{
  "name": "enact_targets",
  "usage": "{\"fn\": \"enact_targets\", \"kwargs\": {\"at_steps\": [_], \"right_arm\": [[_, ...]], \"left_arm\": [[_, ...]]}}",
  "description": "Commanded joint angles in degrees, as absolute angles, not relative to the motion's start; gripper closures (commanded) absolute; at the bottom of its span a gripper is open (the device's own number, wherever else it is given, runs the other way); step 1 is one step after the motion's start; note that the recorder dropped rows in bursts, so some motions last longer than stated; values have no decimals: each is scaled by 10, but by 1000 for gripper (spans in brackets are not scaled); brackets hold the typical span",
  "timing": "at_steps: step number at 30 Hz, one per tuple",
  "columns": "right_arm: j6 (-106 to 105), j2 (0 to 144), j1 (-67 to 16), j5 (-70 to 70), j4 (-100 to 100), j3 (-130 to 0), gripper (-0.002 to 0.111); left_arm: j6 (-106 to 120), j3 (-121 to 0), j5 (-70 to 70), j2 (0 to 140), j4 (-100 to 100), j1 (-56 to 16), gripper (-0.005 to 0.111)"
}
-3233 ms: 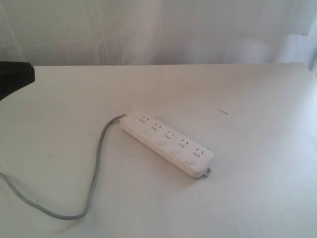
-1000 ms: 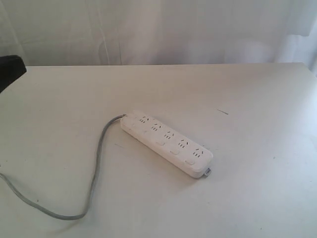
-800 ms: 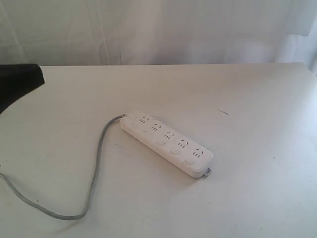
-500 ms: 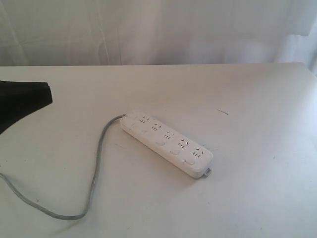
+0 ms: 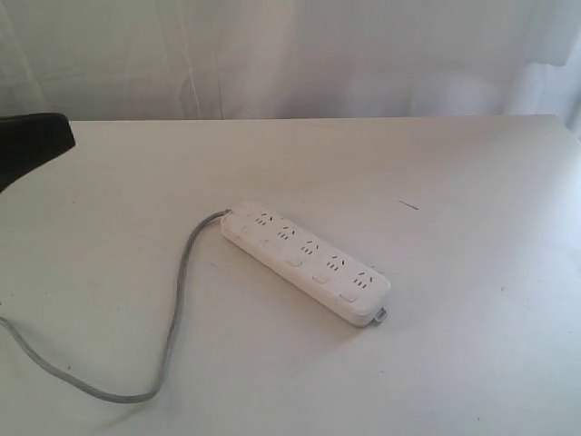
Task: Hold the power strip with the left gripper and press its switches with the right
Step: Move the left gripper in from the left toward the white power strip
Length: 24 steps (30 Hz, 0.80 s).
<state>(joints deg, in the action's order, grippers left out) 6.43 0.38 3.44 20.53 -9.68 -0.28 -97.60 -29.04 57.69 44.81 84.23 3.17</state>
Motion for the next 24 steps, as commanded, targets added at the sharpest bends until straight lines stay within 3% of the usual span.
{"fn": "enact_targets", "kwargs": {"at_steps": [1, 6, 24], "right_arm": [[63, 0, 33, 201, -101, 0, 108], [63, 0, 33, 201, -101, 0, 108], [63, 0, 33, 201, -101, 0, 108]], "left_arm": [[-1058, -294, 543, 444, 879, 32, 107], [-1157, -323, 474, 420, 999, 32, 107], [-1204, -360, 411, 395, 901, 32, 107]]}}
